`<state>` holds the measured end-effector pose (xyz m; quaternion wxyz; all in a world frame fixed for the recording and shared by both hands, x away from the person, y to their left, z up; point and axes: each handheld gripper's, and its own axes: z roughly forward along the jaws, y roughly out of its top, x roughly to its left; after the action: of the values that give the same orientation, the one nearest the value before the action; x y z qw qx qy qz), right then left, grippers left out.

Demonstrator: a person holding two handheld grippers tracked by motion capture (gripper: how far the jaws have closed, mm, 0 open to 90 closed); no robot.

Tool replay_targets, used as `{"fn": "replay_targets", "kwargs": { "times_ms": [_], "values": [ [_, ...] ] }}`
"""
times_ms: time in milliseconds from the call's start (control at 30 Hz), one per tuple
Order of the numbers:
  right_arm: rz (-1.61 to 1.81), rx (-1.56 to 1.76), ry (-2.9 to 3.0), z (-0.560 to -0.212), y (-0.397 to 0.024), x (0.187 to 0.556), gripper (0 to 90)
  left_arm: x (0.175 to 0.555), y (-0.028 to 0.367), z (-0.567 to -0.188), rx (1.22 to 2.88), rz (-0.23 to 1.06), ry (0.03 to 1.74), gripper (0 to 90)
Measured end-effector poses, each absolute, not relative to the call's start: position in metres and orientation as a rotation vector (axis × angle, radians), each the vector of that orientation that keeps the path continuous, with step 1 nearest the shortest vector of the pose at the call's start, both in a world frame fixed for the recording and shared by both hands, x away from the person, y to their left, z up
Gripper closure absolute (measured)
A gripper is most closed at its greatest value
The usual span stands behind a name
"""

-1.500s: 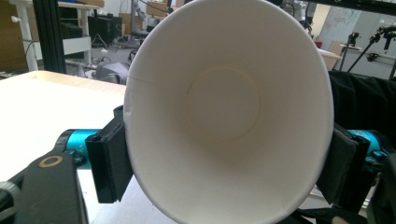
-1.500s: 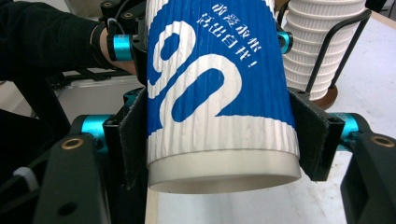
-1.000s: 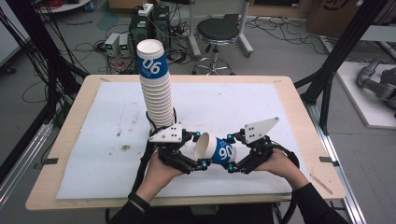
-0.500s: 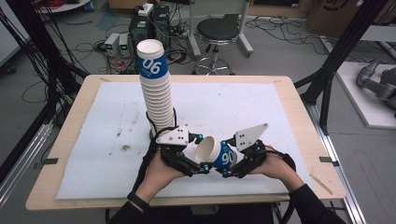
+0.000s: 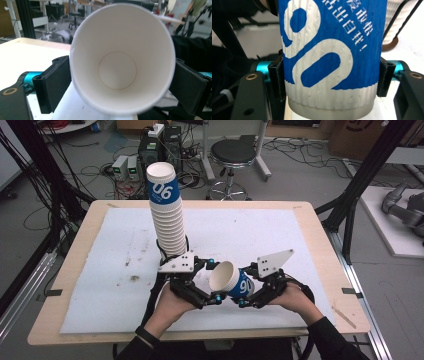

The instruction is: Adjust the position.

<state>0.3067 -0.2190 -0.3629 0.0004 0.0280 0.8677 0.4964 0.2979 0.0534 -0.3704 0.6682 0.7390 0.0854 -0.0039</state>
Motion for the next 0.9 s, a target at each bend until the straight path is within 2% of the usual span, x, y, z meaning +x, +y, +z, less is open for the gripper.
{"fn": "replay_targets", "kwargs": {
  "times_ms": [300, 533, 667, 900],
  "values": [
    [1.788, 0.136, 2.626, -0.364, -0.220, 0.306, 30.0, 0.298, 0.054, -0.374, 1.546, -0.033, 0.204, 10.0],
    [1.809, 0.154, 2.627, -0.369, -0.214, 0.306, 30.0, 0.298, 0.055, -0.374, 1.534, -0.042, 0.215, 12.6],
    [1.796, 0.160, 2.633, -0.371, -0.211, 0.306, 30.0, 0.297, 0.055, -0.374, 1.535, -0.048, 0.196, 21.5],
    [1.788, 0.165, 2.633, -0.372, -0.210, 0.306, 30.1, 0.298, 0.057, -0.374, 1.543, -0.054, 0.199, 23.4]
  ]
}}
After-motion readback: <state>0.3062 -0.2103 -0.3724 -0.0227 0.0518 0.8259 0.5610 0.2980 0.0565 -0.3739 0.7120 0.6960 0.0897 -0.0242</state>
